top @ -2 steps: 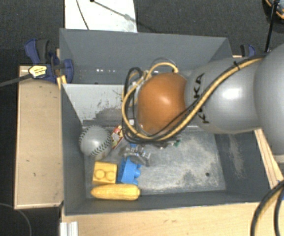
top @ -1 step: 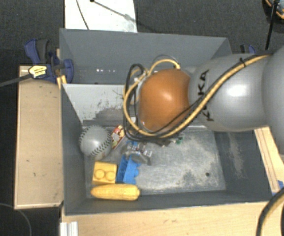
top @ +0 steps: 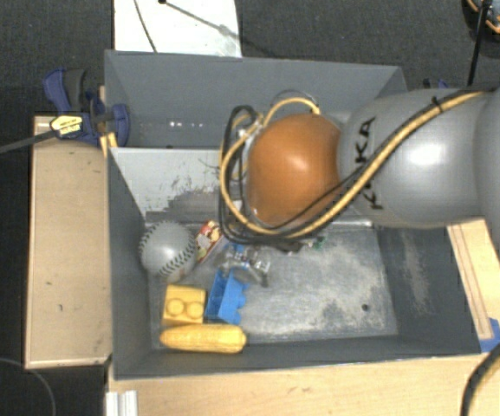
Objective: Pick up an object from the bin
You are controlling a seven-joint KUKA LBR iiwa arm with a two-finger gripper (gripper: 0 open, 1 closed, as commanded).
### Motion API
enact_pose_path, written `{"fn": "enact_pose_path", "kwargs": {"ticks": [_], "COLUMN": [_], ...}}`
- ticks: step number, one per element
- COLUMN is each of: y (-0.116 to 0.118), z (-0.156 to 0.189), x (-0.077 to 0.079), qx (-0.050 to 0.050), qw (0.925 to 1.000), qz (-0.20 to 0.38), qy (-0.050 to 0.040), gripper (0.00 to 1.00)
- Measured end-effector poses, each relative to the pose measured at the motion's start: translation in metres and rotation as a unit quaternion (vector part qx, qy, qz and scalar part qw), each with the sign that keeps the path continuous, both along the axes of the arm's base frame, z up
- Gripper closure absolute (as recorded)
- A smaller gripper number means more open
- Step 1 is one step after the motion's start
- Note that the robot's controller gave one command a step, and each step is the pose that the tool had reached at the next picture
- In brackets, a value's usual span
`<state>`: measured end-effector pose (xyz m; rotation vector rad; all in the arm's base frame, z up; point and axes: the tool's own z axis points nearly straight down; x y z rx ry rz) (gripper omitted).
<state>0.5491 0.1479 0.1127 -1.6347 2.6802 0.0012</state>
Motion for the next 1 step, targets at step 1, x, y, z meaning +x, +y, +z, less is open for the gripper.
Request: {"fn": "enact_pose_path", "kwargs": {"ticks": [1], "y": [0.0001], "z": [0.0125], "x": [0.0002], "qx": [0.000], "qw": [1.0000], "qz": [-0.001], "qy": [-0.0003], "gripper": [1.00]}}
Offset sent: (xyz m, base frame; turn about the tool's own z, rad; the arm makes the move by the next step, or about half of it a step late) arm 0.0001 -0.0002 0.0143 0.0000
